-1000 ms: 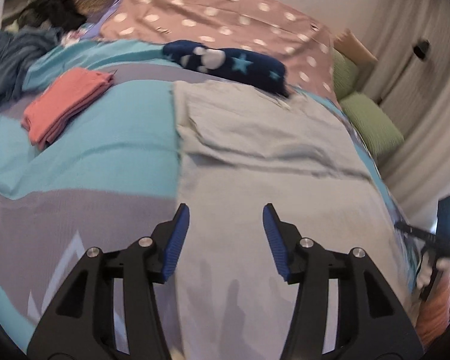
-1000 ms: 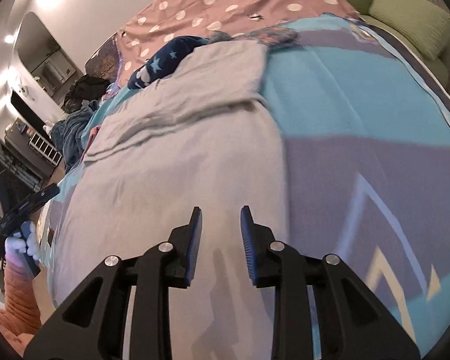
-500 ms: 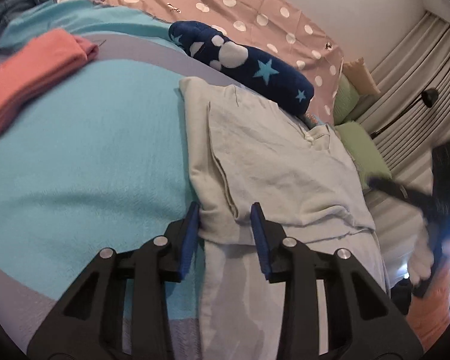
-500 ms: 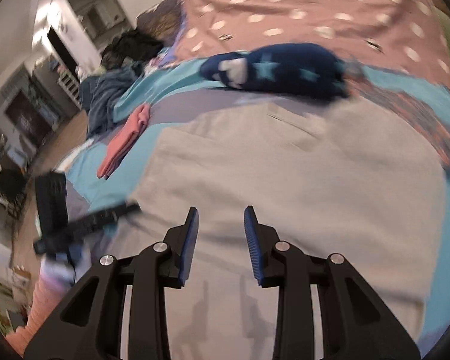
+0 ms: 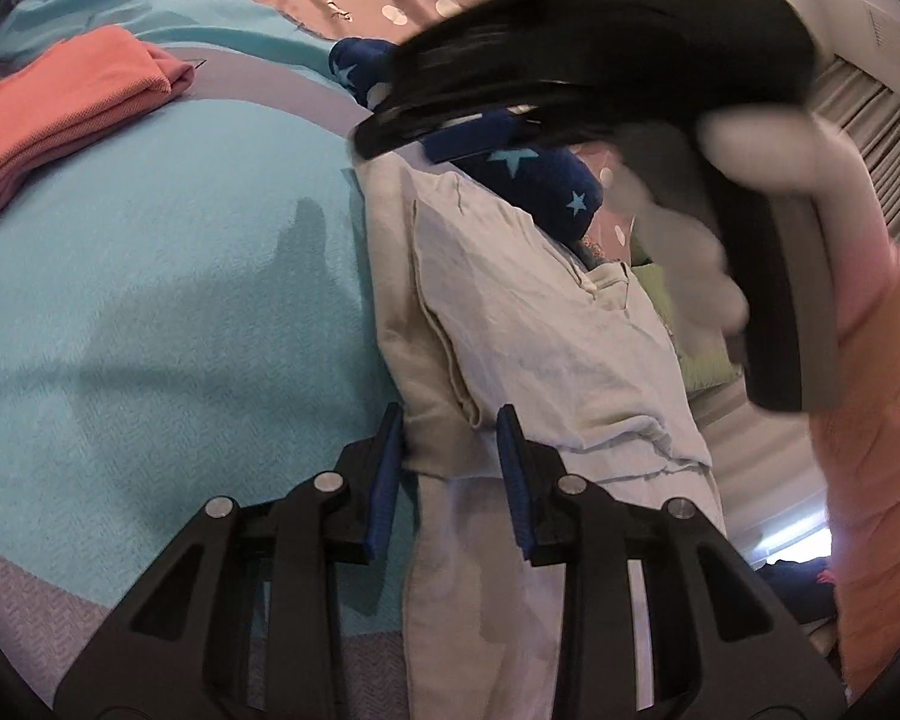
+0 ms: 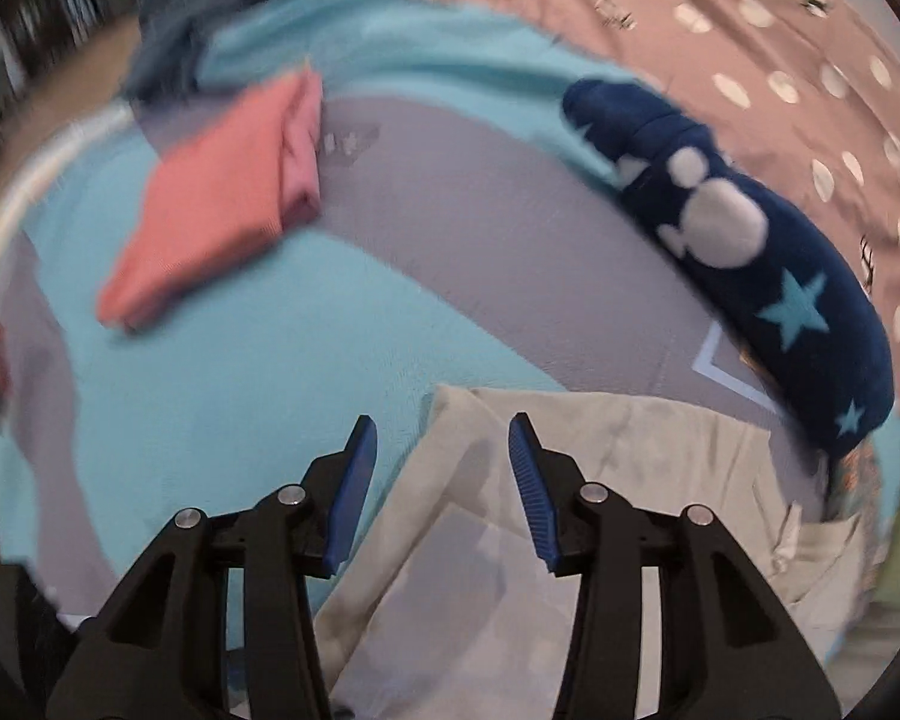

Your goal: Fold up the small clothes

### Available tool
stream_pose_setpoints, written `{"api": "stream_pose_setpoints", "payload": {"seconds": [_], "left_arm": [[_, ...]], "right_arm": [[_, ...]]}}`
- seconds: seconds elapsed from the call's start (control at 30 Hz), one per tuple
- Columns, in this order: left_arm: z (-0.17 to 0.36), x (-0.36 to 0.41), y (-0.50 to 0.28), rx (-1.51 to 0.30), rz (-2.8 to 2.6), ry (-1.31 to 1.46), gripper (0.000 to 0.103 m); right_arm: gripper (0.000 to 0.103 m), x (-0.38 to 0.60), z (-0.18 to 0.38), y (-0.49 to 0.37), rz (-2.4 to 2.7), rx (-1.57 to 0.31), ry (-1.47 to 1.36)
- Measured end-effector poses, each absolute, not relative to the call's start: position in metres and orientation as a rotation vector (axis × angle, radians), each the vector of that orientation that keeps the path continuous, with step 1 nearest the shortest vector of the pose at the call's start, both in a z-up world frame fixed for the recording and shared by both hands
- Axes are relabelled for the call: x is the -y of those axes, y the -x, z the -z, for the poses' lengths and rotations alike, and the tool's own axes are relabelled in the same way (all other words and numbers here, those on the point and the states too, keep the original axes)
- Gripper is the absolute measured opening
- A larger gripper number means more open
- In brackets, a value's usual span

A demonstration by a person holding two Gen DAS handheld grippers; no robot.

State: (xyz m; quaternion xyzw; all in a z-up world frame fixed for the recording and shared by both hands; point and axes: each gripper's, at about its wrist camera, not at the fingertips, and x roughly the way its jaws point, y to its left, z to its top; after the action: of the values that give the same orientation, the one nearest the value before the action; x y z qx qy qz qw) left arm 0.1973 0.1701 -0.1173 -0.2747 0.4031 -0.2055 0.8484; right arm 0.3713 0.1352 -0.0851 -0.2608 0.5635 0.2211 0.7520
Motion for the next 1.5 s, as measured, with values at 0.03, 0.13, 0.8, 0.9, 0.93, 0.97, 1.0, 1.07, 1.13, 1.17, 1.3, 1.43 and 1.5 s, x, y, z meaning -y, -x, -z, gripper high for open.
{"api": "stream_pose_setpoints", "payload": {"seconds": [0.03,0.13,0.8,0.9,0.93,0.97,1.0,1.07,1.13,1.17,1.3,1.43,1.5], "left_arm": [[0.116,-0.169,-0.197,-0.849,0.431,0.57,0.031],[0.116,-0.168,-0.196,-0.846,0.411,0.561,0.023],[0.106,-0.181,-0.183,-0.817,0.348,0.506,0.037],[0.107,-0.173,-0.184,-0.822,0.38,0.476,0.051],[0.108,-0.173,-0.184,-0.826,0.391,0.472,0.053],[0.11,-0.172,-0.185,-0.832,0.404,0.474,0.056],[0.111,-0.173,-0.186,-0.835,0.416,0.487,0.056],[0.115,-0.178,-0.188,-0.839,0.436,0.527,0.057],[0.115,-0.181,-0.186,-0.842,0.445,0.551,0.057],[0.113,-0.179,-0.181,-0.854,0.437,0.532,0.056],[0.1,-0.166,-0.136,-0.883,0.449,0.384,0.055],[0.098,-0.158,-0.061,-0.929,0.502,0.278,0.055],[0.099,-0.163,-0.028,-0.94,0.514,0.297,0.056]], "right_arm": [[0.047,-0.143,0.092,-0.372,-0.462,-1.233,0.61],[0.001,-0.151,0.1,-0.381,-0.351,-1.161,0.659],[0.039,0.164,0.037,-0.182,-0.337,-0.739,-0.005],[0.039,0.251,0.063,-0.115,-0.21,-0.849,-0.116],[0.039,0.27,0.069,-0.099,-0.173,-0.86,-0.133],[0.039,0.291,0.074,-0.081,-0.135,-0.875,-0.161],[0.039,0.319,0.081,-0.06,-0.088,-0.891,-0.216],[0.039,0.357,0.089,-0.032,-0.028,-0.896,-0.314],[0.039,0.38,0.096,-0.011,-0.004,-0.892,-0.389],[0.039,0.39,0.099,-0.001,-0.003,-0.89,-0.413],[0.039,0.404,0.107,0.027,-0.074,-0.9,-0.426],[0.043,0.413,0.109,0.05,-0.182,-0.891,-0.481],[0.043,0.423,0.111,0.062,-0.229,-0.894,-0.493]]}}
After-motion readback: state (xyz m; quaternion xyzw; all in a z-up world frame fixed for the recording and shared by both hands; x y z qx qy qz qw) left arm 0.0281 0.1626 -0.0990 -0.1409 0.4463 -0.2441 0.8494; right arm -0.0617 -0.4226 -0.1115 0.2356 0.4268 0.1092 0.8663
